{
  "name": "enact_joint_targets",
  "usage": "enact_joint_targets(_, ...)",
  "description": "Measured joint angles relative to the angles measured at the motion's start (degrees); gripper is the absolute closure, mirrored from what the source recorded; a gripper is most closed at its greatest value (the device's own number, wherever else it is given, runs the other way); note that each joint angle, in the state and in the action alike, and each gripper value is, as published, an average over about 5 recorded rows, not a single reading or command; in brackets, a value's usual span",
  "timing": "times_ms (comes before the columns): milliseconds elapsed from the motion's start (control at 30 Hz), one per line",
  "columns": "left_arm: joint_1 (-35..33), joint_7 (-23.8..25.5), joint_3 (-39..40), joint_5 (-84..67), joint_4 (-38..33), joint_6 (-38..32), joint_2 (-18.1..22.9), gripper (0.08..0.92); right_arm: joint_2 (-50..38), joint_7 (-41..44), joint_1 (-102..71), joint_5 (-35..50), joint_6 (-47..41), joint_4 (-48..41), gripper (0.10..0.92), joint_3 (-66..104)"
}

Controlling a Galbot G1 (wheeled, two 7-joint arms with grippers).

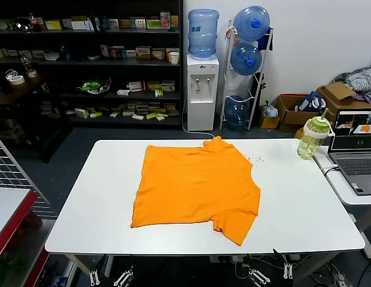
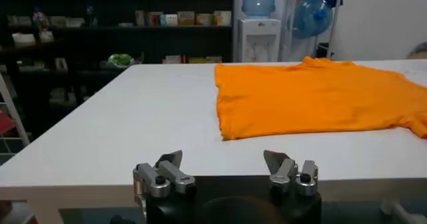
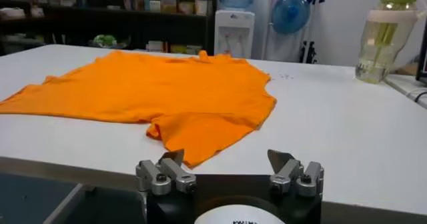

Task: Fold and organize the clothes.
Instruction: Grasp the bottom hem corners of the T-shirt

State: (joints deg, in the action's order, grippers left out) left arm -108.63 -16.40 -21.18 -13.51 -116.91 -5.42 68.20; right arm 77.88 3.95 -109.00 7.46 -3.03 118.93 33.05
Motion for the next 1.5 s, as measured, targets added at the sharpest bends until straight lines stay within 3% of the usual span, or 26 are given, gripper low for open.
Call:
enact_joint_targets(367,3.5,0.6,0.5,-2.4,1.2,1.9,-0.8,0.177,-0.3,-1.8,4.6,0.6,-1.4,-2.5,0.203,-1.9)
enact_joint_targets(967,20.8,-0.6,4.0,-8.4,11.6,7.5,-2.5,0.177,2.0,-5.2,18.2,0.7,-6.7,-12.1,0.21,-7.0)
enact_joint_targets(1167,23.8,-0.9,4.8,-9.3,14.0,8.7,-2.5,0.229,2.2,-5.7,20.3,0.3,-7.4,-14.5,0.335,-8.0)
enact_joint_targets(1500,26.4,-1.2,6.2,-9.9,15.6,9.9,-2.0,0.511,2.1,-6.1,20.8,-0.4,-7.6,-15.3,0.621,-8.5)
